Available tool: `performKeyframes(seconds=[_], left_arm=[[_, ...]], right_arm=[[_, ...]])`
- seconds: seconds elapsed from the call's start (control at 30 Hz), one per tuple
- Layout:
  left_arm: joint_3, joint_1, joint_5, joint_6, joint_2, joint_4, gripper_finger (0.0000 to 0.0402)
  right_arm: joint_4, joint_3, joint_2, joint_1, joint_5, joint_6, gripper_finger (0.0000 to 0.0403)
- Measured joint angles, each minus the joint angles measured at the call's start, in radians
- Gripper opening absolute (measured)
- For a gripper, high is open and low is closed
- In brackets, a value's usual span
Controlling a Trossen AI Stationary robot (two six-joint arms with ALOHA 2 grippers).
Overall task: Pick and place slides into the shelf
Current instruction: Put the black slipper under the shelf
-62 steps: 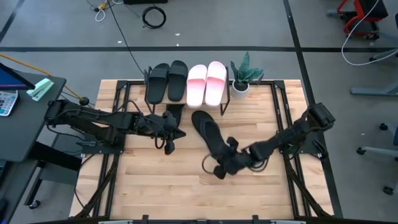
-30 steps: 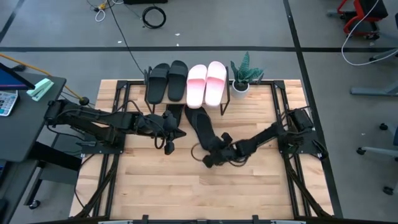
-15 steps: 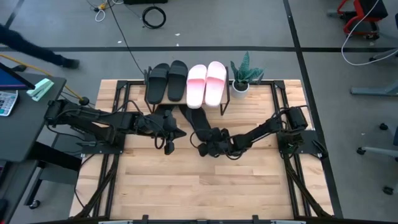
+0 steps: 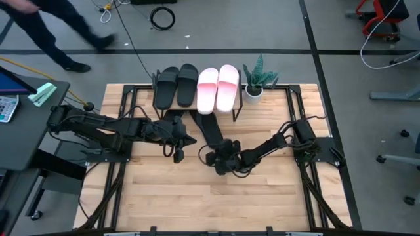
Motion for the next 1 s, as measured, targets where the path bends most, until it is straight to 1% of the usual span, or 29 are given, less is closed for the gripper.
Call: performKeyframes(seconds=[0.13, 0.27, 0.33, 0.47, 0.7, 0.9, 1.0], left_arm=[[0.0, 0.0, 0.0, 0.0, 0.0, 0.002, 0.0023], [0.0, 0.0, -0.001, 0.0, 0.0, 0.006, 0.0014], [0.0, 0.0, -0.001, 0.0, 0.0, 0.005, 0.001], [0.0, -0.011, -0.003, -0.01, 0.0, 0.005, 0.0009], [0.0, -0.026, -0.003, -0.011, 0.0, 0.003, 0.0024], [0.0, -0.033, 0.002, -0.01, 0.0, 0.002, 0.0013], [0.0, -0.033, 0.0, -0.011, 0.0, 0.0, 0.0009]], right_arm=[[0.004, 0.082, 0.018, -0.014, -0.028, -0.175, 0.0], [0.015, 0.16, 0.066, -0.088, -0.082, -0.304, 0.0], [0.015, 0.192, 0.094, -0.121, -0.09, -0.356, 0.0], [0.024, 0.242, 0.124, -0.163, -0.11, -0.42, 0.0], [0.018, 0.284, 0.124, -0.195, -0.108, -0.546, 0.0], [0.03, 0.285, 0.121, -0.187, -0.094, -0.552, 0.0], [0.03, 0.285, 0.119, -0.193, -0.135, -0.553, 0.0]])
